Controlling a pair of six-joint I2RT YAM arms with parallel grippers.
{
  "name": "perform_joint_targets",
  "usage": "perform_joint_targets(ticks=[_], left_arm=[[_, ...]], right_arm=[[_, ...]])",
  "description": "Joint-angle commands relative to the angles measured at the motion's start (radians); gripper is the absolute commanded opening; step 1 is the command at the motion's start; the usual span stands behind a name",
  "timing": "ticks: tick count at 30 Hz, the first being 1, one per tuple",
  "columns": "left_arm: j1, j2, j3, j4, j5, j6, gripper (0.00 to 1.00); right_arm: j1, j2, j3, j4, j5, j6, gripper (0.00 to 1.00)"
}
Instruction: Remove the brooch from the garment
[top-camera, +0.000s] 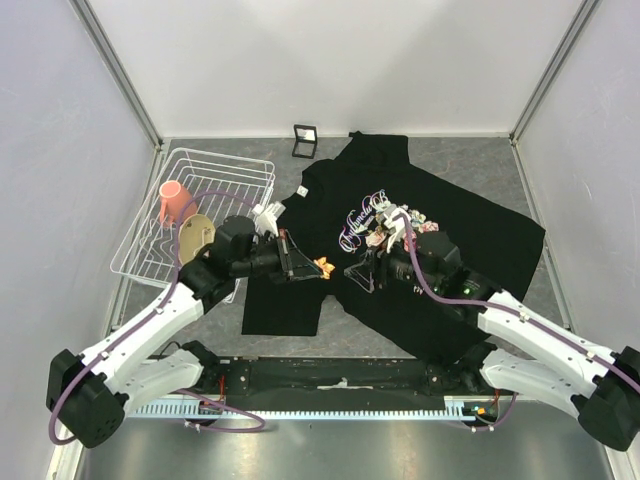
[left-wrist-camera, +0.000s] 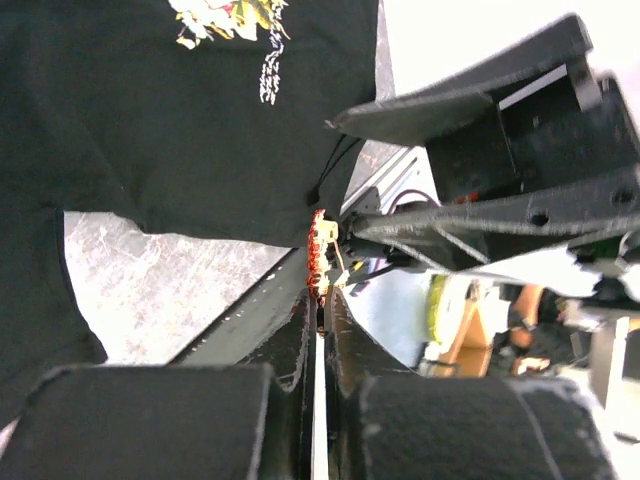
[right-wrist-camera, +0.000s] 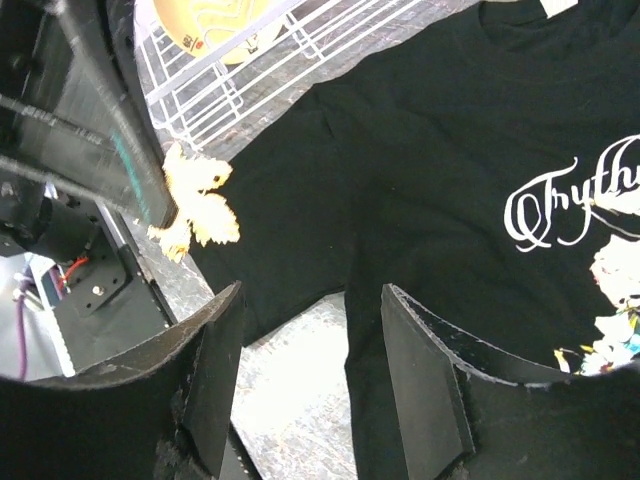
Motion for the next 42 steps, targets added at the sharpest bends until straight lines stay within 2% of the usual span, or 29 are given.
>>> perform_joint_targets(ticks=[1,4,5,6,7,8,12,14,16,19,24,27,29,42], left_arm=[[0.076,-0.003,-0.002,-0.051,0.085,-0.288,0.02],[0.122,-0.008,-0.031,-0.045,0.162,-0.405,0.02],[0.134,-0.011,-0.035,-0.043,0.174,-0.426,0.02],[0.136,-0.014,-0.04,-0.049,0.196,-0.448,0.02],[0.141,-0.02,-0.043,-0.054,0.208,-0.488,0.02],[0.147,-0.023,-0.046,-0.057,0.219,-0.505,0.02],[0.154,-0.038,-0.062,-0.069,0.275,-0.556,0.02],[0.161,-0.054,-0.069,-0.071,0.295,-0.565,0.02],[0.167,-0.07,-0.078,-0.074,0.303,-0.58,0.02],[0.173,-0.106,-0.112,-0.065,0.302,-0.618,0.02],[0.176,-0.121,-0.135,-0.052,0.295,-0.644,0.02],[0.177,-0.115,-0.16,-0.017,0.312,-0.67,0.02],[0.185,-0.104,-0.189,0.029,0.343,-0.686,0.02],[0.19,-0.091,-0.207,0.064,0.351,-0.7,0.02]], right_arm=[[0.069,-0.017,0.039,0.036,0.112,-0.172,0.64],[0.178,-0.055,-0.059,0.177,0.172,-0.351,0.67],[0.209,-0.082,-0.104,0.3,0.194,-0.416,0.67],[0.274,-0.093,-0.186,0.365,0.214,-0.551,0.7],[0.308,-0.099,-0.223,0.501,0.258,-0.595,0.71],[0.333,-0.087,-0.248,0.554,0.337,-0.638,0.72],[0.413,0.023,-0.284,0.725,0.39,-0.83,0.68],[0.443,0.08,-0.287,0.797,0.415,-0.89,0.67],[0.47,0.114,-0.278,0.823,0.446,-0.945,0.62],[0.48,0.131,-0.302,0.916,0.443,-0.945,0.59],[0.485,0.128,-0.308,0.928,0.424,-0.967,0.51],[0.485,0.14,-0.258,0.807,0.363,-1.005,0.45],[0.488,0.152,-0.255,0.785,0.347,-1.016,0.43],[0.5,0.209,-0.209,0.748,0.331,-1.03,0.4]])
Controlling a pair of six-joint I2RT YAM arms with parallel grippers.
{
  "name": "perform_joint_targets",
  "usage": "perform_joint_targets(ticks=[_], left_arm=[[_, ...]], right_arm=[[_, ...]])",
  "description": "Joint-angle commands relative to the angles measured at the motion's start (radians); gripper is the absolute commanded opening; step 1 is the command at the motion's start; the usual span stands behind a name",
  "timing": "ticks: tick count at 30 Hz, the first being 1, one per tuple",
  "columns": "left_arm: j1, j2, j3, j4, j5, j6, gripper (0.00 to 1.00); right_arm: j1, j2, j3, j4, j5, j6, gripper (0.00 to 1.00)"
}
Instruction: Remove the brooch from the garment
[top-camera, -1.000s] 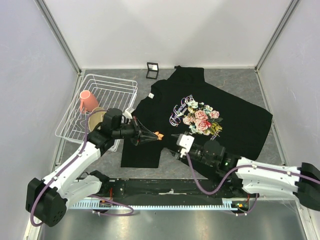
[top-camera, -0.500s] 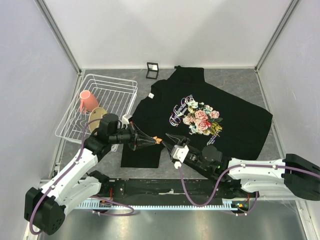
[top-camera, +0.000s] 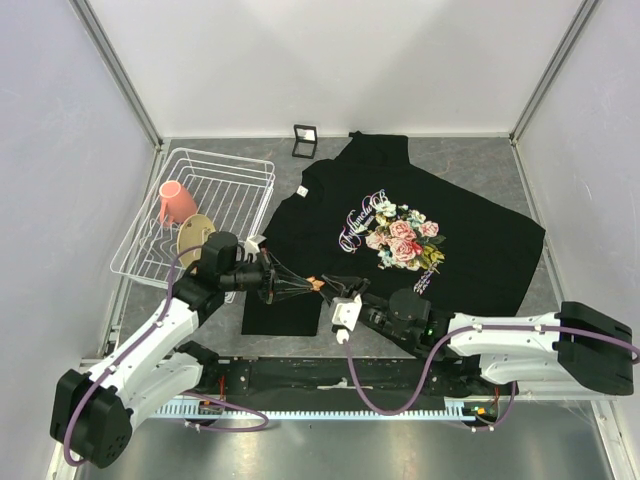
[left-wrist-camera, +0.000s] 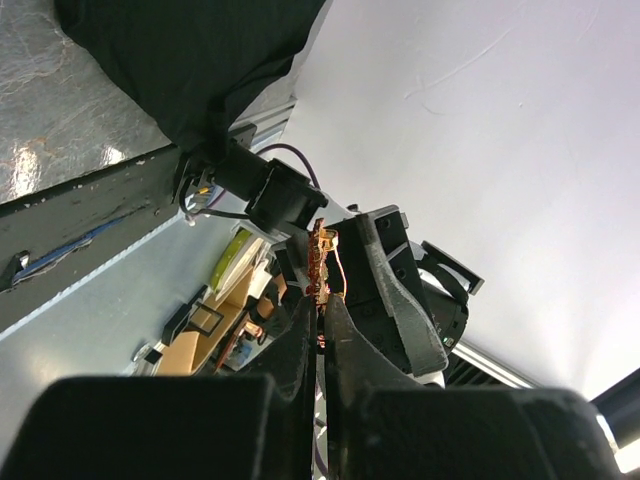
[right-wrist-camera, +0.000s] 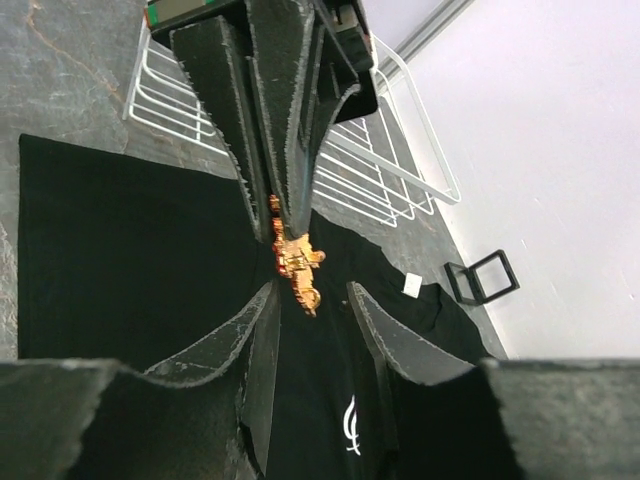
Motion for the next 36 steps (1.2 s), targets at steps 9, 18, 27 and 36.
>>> perform_joint_targets(ticks=[9,18,27,36], left_arm=[[0.012,0.003,0.004,0.038,0.062,-0.039,0.02],[0.014,-0.01,0.002,0.038,0.053,-0.047,0.02],[0.04,-0.046,-0.046,0.185,0.059,-0.012,0.47],[0.057,-0.09,0.117,0.016,-0.066,0.424,0.5]], right_arm=[[0.014,0.032,0.051,0.0,-0.02,-0.012,0.22],[0.016,0.022,0.032,0.057,0.058,0.005,0.0],[0.013,0.014,0.06,-0.02,0.095,0.144,0.0],[-0.064,-0.106,0.032,-0.181,0.028,0.436,0.0]])
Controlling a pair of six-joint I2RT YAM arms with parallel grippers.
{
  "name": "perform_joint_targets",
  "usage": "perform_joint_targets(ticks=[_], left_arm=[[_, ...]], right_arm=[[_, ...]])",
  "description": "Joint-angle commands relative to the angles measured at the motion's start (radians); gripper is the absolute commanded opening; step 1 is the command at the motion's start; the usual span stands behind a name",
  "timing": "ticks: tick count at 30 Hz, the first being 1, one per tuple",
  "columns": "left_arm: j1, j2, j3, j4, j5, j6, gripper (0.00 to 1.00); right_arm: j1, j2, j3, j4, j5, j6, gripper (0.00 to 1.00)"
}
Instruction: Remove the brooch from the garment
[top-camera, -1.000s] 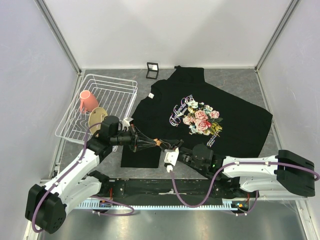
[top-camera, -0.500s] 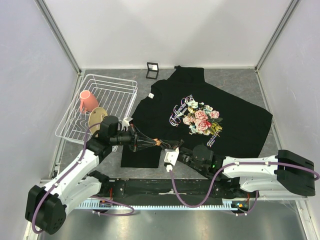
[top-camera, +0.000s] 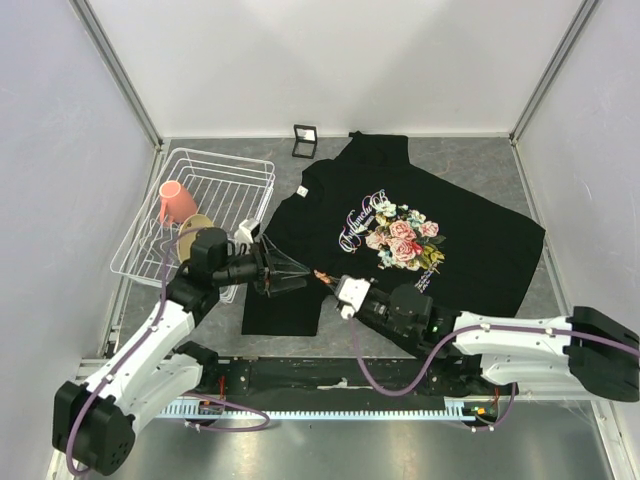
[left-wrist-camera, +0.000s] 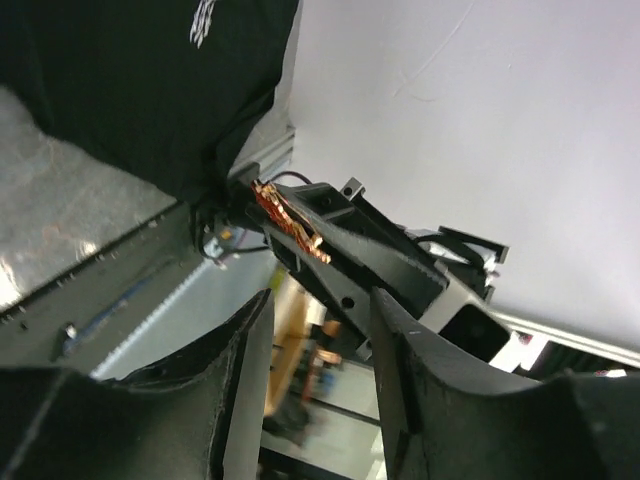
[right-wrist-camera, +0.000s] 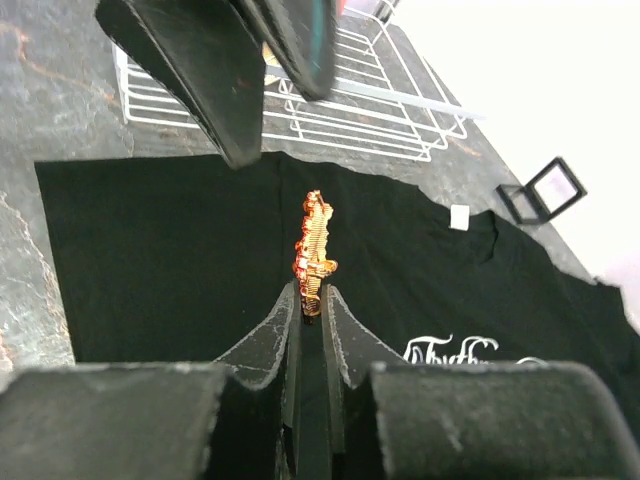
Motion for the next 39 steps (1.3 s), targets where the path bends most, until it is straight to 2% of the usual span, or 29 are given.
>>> perform_joint_targets(ticks=[1,3,5,7,8,10,11,12,14,17,25,28,30,39], left_arm=[[0.006,-0.073,0.132,-0.134,-0.114,0.384,0.5],[0.004,-0.126,0.156,-0.173,-0.201,0.477,0.5],[0.003,-0.15,0.158,-0.156,-0.206,0.599,0.5],[0.001,-0.151,0.153,-0.115,-0.119,0.699,0.5],[0.003,-0.142,0.149,-0.058,-0.075,0.722,0.5],[0.0,-0.098,0.152,-0.032,0.048,0.768,0.5],[-0.009,-0.084,0.158,-0.015,0.077,0.778,0.5],[-0.016,-0.072,0.161,-0.003,0.129,0.787,0.53],[-0.045,-0.044,0.167,0.017,0.165,0.807,0.58],[-0.051,-0.059,0.161,0.017,0.125,0.83,0.58],[-0.08,-0.033,0.146,0.106,0.185,0.804,0.57],[-0.102,-0.001,0.149,0.123,0.197,0.786,0.54],[-0.125,0.01,0.156,0.152,0.202,0.773,0.49],[-0.158,0.017,0.156,0.229,0.182,0.732,0.38]], right_arm=[[-0.07,-0.101,0.022,-0.112,-0.082,0.232,0.0],[-0.106,-0.147,0.039,-0.195,-0.145,0.336,0.0],[-0.176,-0.174,0.059,-0.274,-0.286,0.46,0.0],[-0.271,-0.173,0.096,-0.307,-0.422,0.56,0.0],[-0.303,-0.159,0.107,-0.312,-0.578,0.603,0.0],[-0.395,-0.141,0.114,-0.22,-0.735,0.749,0.0],[-0.42,-0.117,0.113,-0.169,-0.882,0.813,0.0],[-0.457,-0.103,0.114,-0.119,-0.935,0.92,0.0],[-0.474,-0.06,0.12,-0.011,-1.047,1.008,0.0],[-0.482,-0.029,0.136,0.061,-1.109,1.093,0.0],[-0.482,0.016,0.13,0.187,-1.144,1.188,0.0],[-0.482,0.043,0.123,0.265,-1.158,1.242,0.0],[-0.48,0.051,0.122,0.28,-1.161,1.26,0.0],[-0.482,0.049,0.117,0.251,-1.156,1.239,0.0]])
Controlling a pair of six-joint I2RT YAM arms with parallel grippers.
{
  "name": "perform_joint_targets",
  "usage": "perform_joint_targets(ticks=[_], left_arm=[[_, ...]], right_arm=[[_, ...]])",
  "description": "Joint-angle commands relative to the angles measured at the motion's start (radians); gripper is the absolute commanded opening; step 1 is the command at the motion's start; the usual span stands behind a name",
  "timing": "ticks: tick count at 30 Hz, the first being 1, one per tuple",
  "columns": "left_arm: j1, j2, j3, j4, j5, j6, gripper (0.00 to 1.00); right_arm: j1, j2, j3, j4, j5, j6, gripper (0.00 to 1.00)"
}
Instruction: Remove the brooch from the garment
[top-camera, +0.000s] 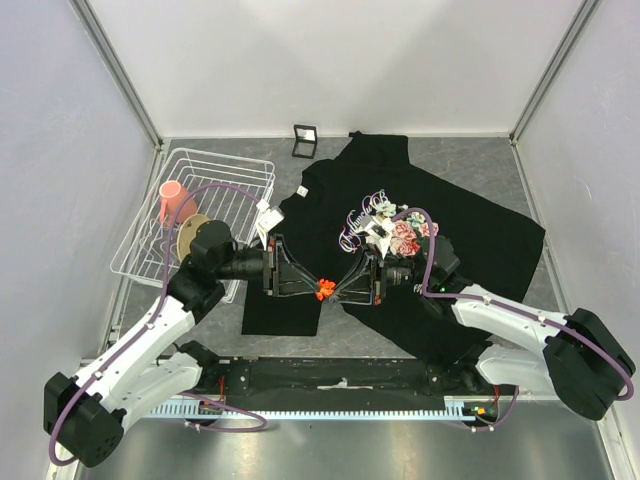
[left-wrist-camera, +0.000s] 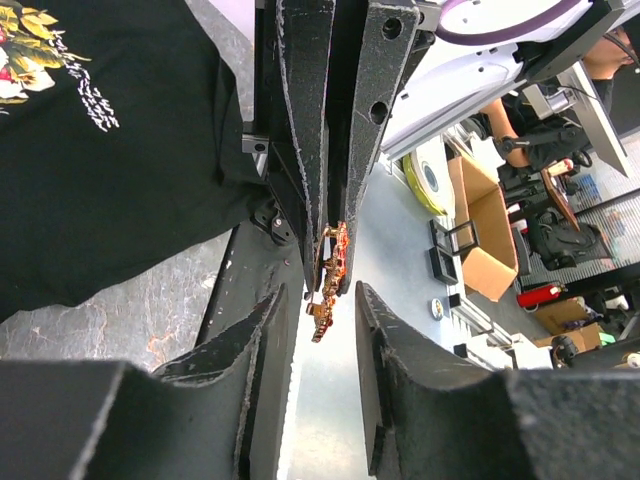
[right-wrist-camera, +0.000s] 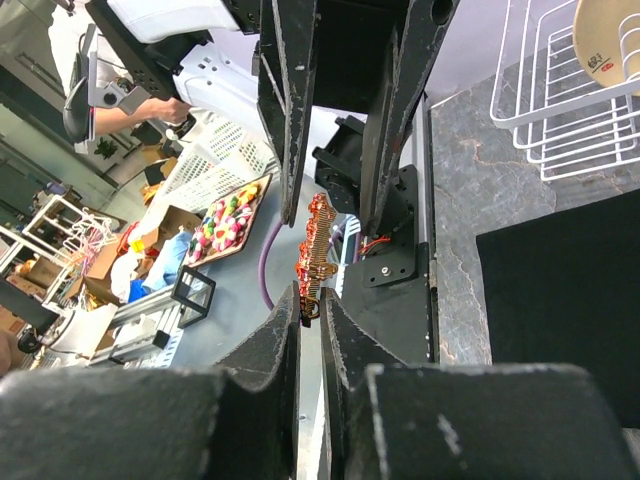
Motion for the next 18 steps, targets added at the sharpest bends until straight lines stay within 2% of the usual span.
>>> perform_joint_targets(ticks=[1,7,9,13,16,17,18], left_arm=[[-0.011,0.002,0.025,0.088,0.015,-0.025,0.38],[-0.04,0.034,0.035,0.1,-0.002,-0.039,0.33],[-0.045,0.039,0.037,0.105,-0.002,-0.044,0.28],[-0.048,0.014,0.035,0.097,-0.028,-0.041,0.07],[-0.048,-0.01,0.037,0.08,-0.062,-0.035,0.02],[-0.048,-0.016,0.034,0.077,-0.081,-0.035,0.02],[-0.048,-0.024,0.034,0.076,-0.089,-0.035,0.02]], right_arm=[[0.0,-0.002,0.022,0.059,-0.021,0.005,0.0],[0.0,0.002,0.02,0.084,-0.021,0.024,0.0],[0.0,0.002,0.02,0.09,-0.021,0.028,0.0],[0.0,-0.01,0.017,0.075,-0.004,0.028,0.0],[-0.002,-0.035,0.028,-0.057,0.068,0.001,0.18],[-0.002,-0.041,0.035,-0.094,0.087,-0.016,0.28],[-0.002,-0.061,0.032,-0.12,0.116,-0.013,0.34]])
